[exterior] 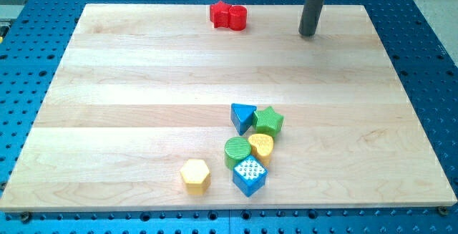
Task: Move the arm towards right side
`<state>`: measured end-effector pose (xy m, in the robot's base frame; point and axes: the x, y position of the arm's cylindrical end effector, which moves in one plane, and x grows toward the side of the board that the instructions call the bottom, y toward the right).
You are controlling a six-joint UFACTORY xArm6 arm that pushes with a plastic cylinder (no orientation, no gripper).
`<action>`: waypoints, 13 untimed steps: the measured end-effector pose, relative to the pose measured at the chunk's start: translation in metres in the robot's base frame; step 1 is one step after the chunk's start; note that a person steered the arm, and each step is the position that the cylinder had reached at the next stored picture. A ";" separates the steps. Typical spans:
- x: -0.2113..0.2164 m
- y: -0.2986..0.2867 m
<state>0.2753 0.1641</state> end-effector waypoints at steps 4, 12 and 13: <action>0.000 0.021; 0.000 0.049; 0.000 0.053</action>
<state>0.2754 0.2170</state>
